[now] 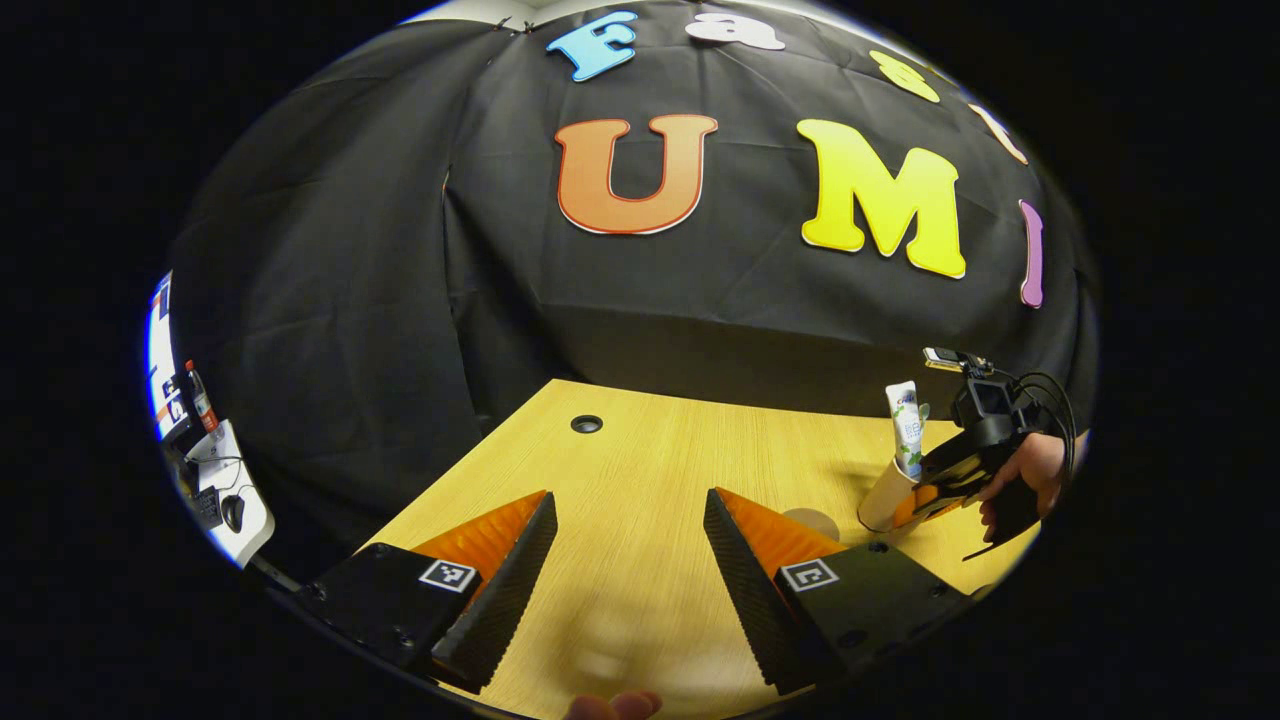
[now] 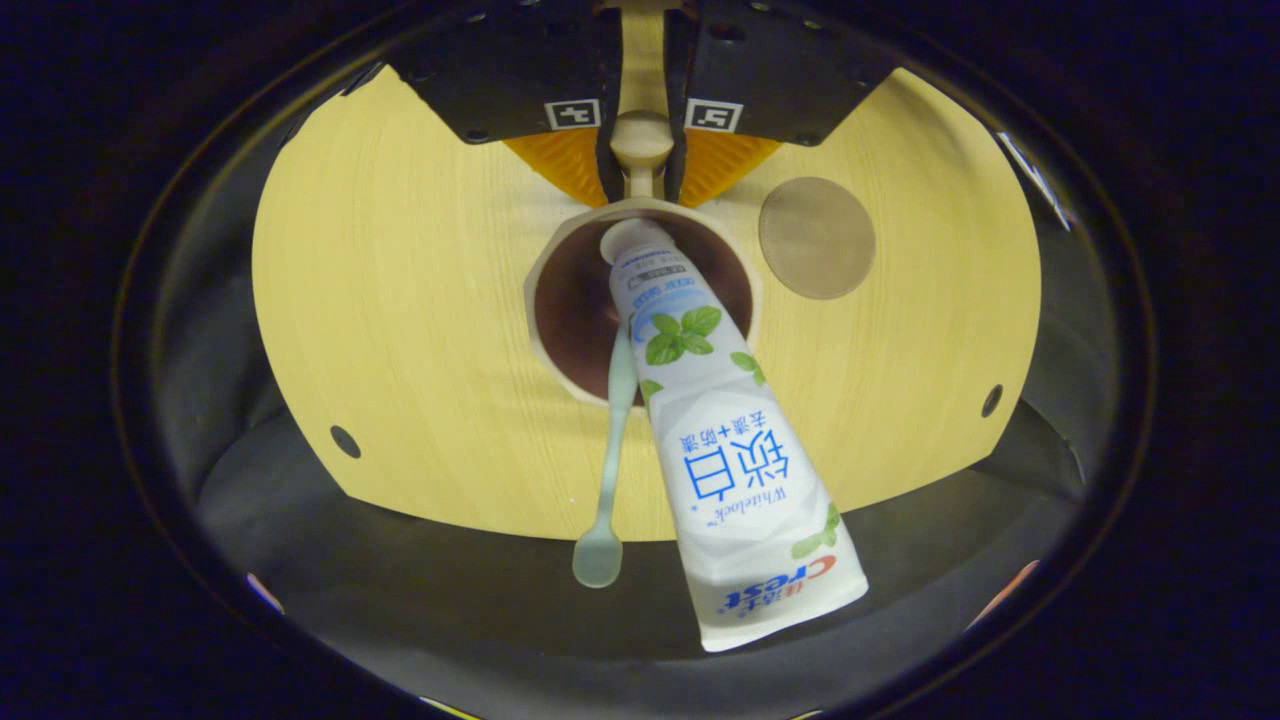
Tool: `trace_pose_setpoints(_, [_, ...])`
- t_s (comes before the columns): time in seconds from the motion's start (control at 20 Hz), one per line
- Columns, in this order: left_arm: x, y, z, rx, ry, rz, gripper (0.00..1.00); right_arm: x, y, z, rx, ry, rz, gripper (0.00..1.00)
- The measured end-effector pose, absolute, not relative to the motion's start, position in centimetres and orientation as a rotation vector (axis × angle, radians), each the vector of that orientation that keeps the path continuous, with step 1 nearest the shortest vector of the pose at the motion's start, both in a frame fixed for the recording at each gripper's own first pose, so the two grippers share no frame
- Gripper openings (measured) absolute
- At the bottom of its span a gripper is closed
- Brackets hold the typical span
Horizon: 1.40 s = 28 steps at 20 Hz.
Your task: Put the toothbrush and toothpaste on the desktop into the cup, then pick up the cup and place it on the coaster on the desktop.
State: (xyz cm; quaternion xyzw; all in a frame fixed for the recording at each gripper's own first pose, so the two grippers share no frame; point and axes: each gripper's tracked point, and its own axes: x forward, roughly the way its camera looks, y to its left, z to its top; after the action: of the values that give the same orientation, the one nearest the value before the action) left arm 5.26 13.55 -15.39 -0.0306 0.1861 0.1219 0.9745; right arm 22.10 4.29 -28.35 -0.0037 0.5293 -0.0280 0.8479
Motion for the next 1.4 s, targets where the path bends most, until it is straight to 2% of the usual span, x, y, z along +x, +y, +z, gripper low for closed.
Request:
trace_pose_setpoints(0.6, [2.6, 15.8, -15.6, -0.061, 0.385, 0.286, 0.94, 22.9, 2.7, -28.8, -0.107, 1.088, 0.121, 0.16])
trace_pose_setpoints(1.25, [1.3, 17.1, -16.1, -0.091, 0.389, 0.320, 0.94, 22.4, 2.3, -28.4, -0.144, 1.145, 0.133, 0.16])
trace_pose_setpoints(1.3, [1.2, 17.1, -16.1, -0.089, 0.392, 0.318, 0.94, 22.4, 2.2, -28.4, -0.148, 1.150, 0.134, 0.12])
trace_pose_setpoints(1.4, [1.1, 16.9, -15.9, -0.086, 0.392, 0.313, 0.94, 22.5, 1.9, -27.8, -0.154, 1.145, 0.133, 0.21])
